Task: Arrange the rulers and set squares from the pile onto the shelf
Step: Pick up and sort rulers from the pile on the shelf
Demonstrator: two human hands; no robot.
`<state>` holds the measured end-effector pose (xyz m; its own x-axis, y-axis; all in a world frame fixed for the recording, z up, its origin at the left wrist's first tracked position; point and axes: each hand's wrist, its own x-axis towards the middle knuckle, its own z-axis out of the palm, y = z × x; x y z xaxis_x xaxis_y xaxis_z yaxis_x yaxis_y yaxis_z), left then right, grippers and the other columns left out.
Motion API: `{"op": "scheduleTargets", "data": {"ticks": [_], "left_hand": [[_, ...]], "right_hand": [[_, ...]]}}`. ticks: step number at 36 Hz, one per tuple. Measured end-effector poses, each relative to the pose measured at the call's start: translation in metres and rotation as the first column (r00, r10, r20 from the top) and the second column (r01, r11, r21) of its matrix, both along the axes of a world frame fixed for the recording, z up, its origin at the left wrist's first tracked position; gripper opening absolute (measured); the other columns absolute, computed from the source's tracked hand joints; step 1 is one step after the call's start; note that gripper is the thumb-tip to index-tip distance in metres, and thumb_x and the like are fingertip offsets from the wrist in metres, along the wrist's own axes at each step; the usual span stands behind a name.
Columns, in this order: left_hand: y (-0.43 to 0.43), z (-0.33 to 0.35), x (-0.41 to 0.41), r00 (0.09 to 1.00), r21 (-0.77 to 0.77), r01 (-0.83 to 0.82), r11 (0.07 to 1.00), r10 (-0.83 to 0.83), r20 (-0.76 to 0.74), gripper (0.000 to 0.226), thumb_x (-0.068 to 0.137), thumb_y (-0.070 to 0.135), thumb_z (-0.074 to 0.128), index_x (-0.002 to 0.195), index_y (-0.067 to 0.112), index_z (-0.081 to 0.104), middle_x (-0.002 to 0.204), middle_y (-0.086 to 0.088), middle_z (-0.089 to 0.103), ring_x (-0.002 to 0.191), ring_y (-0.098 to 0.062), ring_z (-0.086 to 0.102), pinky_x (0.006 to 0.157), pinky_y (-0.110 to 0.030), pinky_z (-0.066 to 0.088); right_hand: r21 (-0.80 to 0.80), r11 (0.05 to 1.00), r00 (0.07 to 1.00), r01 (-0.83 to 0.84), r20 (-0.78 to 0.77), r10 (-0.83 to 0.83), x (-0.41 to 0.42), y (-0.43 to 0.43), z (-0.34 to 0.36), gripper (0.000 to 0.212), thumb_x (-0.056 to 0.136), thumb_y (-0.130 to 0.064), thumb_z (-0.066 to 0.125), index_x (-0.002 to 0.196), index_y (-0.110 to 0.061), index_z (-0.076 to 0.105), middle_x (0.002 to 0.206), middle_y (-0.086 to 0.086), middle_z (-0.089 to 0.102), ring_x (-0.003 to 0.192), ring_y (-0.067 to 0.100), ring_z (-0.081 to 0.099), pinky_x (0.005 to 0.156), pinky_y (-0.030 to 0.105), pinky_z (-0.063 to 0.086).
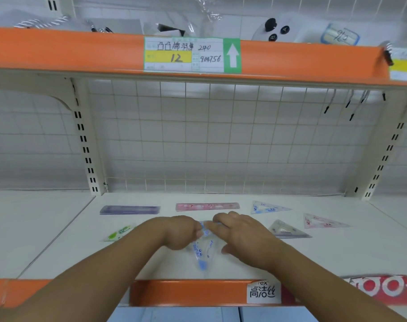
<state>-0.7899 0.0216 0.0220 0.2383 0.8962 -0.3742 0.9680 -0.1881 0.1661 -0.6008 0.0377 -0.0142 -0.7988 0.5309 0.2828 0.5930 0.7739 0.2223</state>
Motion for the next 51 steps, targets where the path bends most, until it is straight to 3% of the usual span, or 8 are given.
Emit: {"op": "scheduleTargets", "data": {"ticks": [5,10,14,18,25,38,47,51], "left_hand": [[0.005,-0.004,0.003,0.999,0.086,-0.002,0.996,-0.002,0.043,0.018,0.103,0.014,0.033,0.098,0.016,0.05,0.095,0.0,0.045,0.088,-0.018,0.042,0.076,-0.025,0.034],[0.008,-0.013,0.004,0.992,0.171,-0.081,0.982,0.063,0.107,0.036,0.095,0.001,0.036,0.07,0.027,0.035,0.078,0.006,0.044,0.083,-0.018,0.042,0.07,-0.025,0.034],[0.01,-0.02,0.002,0.986,0.192,-0.133,0.972,0.11,0.124,0.016,0.098,0.01,0.035,0.097,0.02,0.048,0.099,-0.002,0.058,0.088,-0.021,0.047,0.075,-0.029,0.039],[0.012,-0.024,-0.005,0.981,0.208,-0.192,0.959,0.182,0.069,0.035,0.1,0.016,0.033,0.134,0.016,0.043,0.128,-0.011,0.051,0.113,-0.029,0.05,0.095,-0.036,0.043],[0.009,-0.025,-0.012,0.976,0.21,-0.216,0.954,0.208,0.056,0.034,0.104,0.029,0.028,0.127,0.014,0.047,0.124,-0.009,0.055,0.108,-0.025,0.052,0.091,-0.034,0.044],[-0.005,-0.024,-0.02,0.957,0.259,-0.29,0.921,0.283,0.064,0.038,0.102,0.036,0.033,0.13,0.015,0.047,0.128,-0.006,0.054,0.112,-0.022,0.053,0.091,-0.031,0.042],[-0.027,-0.022,-0.036,0.88,0.435,-0.47,0.768,0.449,0.157,0.035,0.098,0.03,0.043,0.128,0.012,0.049,0.133,-0.01,0.051,0.122,-0.027,0.048,0.099,-0.036,0.043],[-0.047,-0.018,-0.055,0.818,0.469,-0.567,0.677,0.53,0.225,0.031,0.097,0.027,0.046,0.124,0.013,0.054,0.126,-0.007,0.057,0.117,-0.024,0.053,0.092,-0.035,0.048]], "right_hand": [[0.088,0.996,1.0,0.003,-0.009,-0.002,-0.003,0.002,0.003,0.052,0.047,-0.021,0.091,0.093,-0.017,0.068,0.073,-0.003,0.059,0.059,0.016,0.057,0.043,0.023,0.043],[0.105,0.994,1.0,0.025,-0.009,-0.024,-0.003,0.003,-0.005,0.04,0.05,-0.024,0.09,0.081,-0.016,0.067,0.066,-0.002,0.056,0.054,0.014,0.055,0.039,0.022,0.038],[-0.037,0.996,0.995,0.087,0.045,-0.085,-0.004,-0.002,-0.014,0.032,0.072,-0.025,0.078,0.097,-0.011,0.065,0.082,0.005,0.059,0.071,0.02,0.06,0.05,0.027,0.044],[-0.19,0.968,0.981,0.164,0.138,-0.139,0.004,-0.001,-0.025,0.023,0.099,-0.025,0.044,0.11,-0.006,0.052,0.108,0.013,0.051,0.099,0.03,0.053,0.073,0.033,0.039],[-0.372,0.894,0.968,0.25,0.114,-0.223,0.006,-0.001,-0.022,0.03,0.099,-0.029,0.044,0.101,-0.004,0.06,0.093,0.005,0.038,0.098,0.027,0.051,0.083,0.032,0.04],[-0.416,0.844,0.932,0.338,0.024,-0.361,-0.002,-0.012,-0.012,0.035,0.098,-0.036,0.043,0.107,-0.006,0.059,0.103,0.008,0.047,0.103,0.023,0.051,0.082,0.03,0.041],[-0.378,0.895,0.87,0.236,-0.329,-0.368,-0.023,0.001,0.013,0.026,0.095,-0.016,0.041,0.095,-0.014,0.067,0.097,0.003,0.056,0.087,0.017,0.057,0.075,0.031,0.049],[-0.417,0.89,0.865,0.186,-0.359,-0.349,-0.043,0.003,0.024,0.027,0.097,-0.024,0.041,0.095,-0.016,0.066,0.097,0.001,0.057,0.088,0.018,0.057,0.079,0.032,0.048]]}}
